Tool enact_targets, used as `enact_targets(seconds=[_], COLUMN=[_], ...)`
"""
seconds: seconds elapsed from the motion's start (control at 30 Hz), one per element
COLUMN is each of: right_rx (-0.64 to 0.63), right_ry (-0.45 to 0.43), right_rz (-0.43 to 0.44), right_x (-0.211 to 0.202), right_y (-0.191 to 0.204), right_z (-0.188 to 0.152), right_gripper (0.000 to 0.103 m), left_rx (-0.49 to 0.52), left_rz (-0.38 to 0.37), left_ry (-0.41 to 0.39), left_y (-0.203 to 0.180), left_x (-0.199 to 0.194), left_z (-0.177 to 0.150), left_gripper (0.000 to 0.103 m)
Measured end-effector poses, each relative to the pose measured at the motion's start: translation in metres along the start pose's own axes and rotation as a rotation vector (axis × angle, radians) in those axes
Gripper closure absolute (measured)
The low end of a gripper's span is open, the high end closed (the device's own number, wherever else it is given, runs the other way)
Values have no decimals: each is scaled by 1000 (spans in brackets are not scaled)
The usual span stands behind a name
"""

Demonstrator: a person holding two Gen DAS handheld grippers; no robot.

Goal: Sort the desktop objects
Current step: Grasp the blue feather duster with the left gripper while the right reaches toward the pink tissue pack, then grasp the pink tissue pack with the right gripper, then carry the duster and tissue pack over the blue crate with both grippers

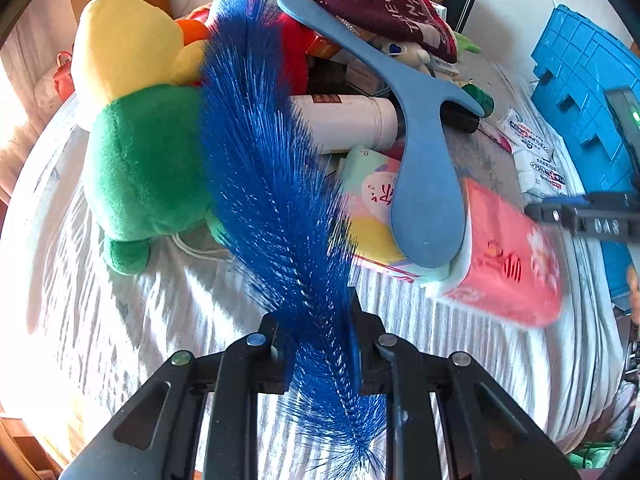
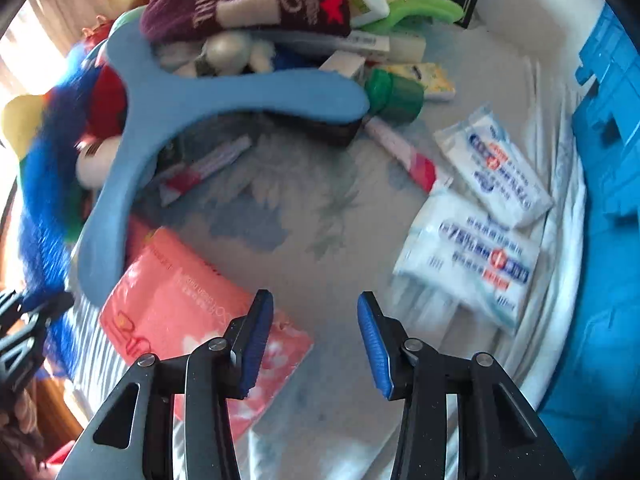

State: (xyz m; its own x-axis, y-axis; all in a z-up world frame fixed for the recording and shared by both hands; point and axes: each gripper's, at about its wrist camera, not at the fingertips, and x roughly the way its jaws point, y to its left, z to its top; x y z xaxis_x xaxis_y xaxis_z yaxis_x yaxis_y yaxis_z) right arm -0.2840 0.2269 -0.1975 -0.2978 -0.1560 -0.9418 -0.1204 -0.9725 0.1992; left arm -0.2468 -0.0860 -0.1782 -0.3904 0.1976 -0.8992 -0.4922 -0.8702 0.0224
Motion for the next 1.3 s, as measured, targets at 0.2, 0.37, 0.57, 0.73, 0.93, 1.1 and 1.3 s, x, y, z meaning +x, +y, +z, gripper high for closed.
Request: enact_targets(seconds=[0.2, 0.37, 0.57, 0.73, 0.93, 1.1, 1.3], right_rx=[-52, -116, -166, -129, -167, -121, -78], right_ry=[-15, -85, -7, -8, 4, -10, -258], right_rz=[17, 50, -4, 66, -73, -70, -70], right_x=[-23, -50, 3, 6, 11, 8, -86], right_y=[21, 58, 108, 112, 130, 126, 113], right_z=[-53, -58, -54, -49, -55, -59, -42], right_gripper=[18, 3, 0, 17, 0, 16, 16], left_rx=[10, 28, 62, 75, 82, 100, 145], left_rz=[7, 18, 34, 36, 22, -7, -33], left_ry=[-10, -34, -108, -151, -138, -134, -255], left_y=[-7, -10, -9, -3, 2, 4, -2], left_x=[-4, -15, -46, -66, -61, -62, -98], left_z=[-8, -15, -15, -9, -7, -12, 3], left_gripper=[83, 83, 83, 83, 83, 86, 89])
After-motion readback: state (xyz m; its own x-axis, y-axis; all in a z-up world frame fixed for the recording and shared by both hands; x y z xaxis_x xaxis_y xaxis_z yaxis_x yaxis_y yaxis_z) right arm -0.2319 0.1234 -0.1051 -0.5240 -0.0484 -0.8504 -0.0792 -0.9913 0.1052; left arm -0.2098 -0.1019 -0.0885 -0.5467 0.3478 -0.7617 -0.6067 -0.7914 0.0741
